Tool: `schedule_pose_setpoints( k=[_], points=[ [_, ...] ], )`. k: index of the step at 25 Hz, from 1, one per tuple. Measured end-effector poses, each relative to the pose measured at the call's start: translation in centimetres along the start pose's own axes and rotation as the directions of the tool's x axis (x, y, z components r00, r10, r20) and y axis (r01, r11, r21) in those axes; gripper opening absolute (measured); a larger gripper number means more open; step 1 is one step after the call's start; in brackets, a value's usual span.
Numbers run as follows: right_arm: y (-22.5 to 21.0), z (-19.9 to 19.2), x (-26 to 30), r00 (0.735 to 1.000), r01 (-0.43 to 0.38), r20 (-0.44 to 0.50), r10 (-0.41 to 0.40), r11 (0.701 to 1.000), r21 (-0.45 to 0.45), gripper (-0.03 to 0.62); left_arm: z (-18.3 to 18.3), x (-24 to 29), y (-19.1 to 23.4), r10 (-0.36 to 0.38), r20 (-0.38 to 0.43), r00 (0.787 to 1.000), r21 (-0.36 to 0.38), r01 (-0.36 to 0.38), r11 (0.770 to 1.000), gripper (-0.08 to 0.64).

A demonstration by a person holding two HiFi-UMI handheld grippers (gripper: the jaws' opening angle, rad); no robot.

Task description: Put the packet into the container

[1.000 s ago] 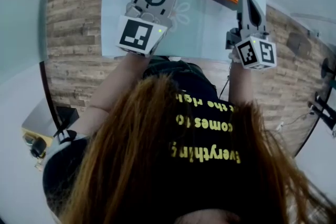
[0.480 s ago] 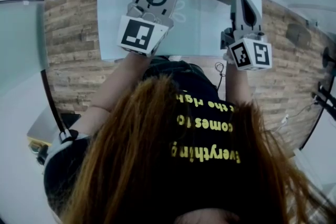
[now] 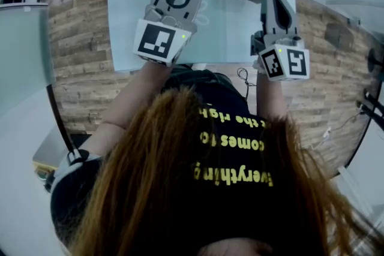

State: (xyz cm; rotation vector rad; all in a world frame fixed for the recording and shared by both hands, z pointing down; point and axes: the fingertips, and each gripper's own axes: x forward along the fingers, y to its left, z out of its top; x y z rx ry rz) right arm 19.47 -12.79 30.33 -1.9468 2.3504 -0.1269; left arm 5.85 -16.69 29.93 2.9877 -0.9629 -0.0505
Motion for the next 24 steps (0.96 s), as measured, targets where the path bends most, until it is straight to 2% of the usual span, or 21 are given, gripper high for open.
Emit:
schedule_pose_setpoints(
  k=[24],
  points=[
    [0.61,0.84,0.0,1.0,-0.02,0.01,0.02,1.0,-0.018,0.021,-0.15,0.03,-0.5,-0.002,-0.001,1.0,-0.005,0.002,1.0,0.0]
  ],
)
